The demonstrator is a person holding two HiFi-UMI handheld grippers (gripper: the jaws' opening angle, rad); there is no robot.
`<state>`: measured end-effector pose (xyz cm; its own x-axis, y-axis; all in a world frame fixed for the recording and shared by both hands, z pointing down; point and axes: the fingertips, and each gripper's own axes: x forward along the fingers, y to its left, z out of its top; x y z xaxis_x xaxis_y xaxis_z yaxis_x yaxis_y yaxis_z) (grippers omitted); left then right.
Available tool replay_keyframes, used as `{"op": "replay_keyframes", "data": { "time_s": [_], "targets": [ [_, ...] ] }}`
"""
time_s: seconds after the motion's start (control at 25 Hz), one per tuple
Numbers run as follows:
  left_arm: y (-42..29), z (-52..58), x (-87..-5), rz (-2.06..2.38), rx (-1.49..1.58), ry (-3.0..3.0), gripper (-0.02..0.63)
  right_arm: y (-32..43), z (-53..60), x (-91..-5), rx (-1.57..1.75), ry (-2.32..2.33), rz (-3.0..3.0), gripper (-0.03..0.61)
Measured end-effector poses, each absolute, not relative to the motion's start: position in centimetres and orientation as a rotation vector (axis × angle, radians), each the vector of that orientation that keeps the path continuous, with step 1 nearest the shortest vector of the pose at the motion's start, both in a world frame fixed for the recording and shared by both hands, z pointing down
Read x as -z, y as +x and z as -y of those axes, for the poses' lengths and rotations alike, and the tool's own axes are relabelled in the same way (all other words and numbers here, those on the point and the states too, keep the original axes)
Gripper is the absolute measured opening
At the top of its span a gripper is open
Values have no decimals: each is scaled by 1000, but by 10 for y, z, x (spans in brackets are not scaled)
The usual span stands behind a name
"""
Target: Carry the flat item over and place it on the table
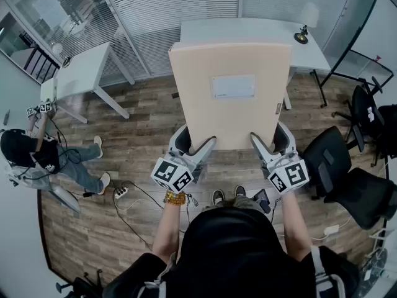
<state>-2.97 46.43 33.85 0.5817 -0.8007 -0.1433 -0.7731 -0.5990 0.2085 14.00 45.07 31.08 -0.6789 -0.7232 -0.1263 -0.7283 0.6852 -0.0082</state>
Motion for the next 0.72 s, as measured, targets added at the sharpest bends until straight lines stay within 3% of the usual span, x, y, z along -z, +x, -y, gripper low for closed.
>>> {"op": "replay_keyframes", "data": {
  "time_s": [0.72],
  "targets": [
    [-41,-459,-336,1341,317,2729,364,128,-446,-306,-17,-1181,-2716,327]
  ]
}}
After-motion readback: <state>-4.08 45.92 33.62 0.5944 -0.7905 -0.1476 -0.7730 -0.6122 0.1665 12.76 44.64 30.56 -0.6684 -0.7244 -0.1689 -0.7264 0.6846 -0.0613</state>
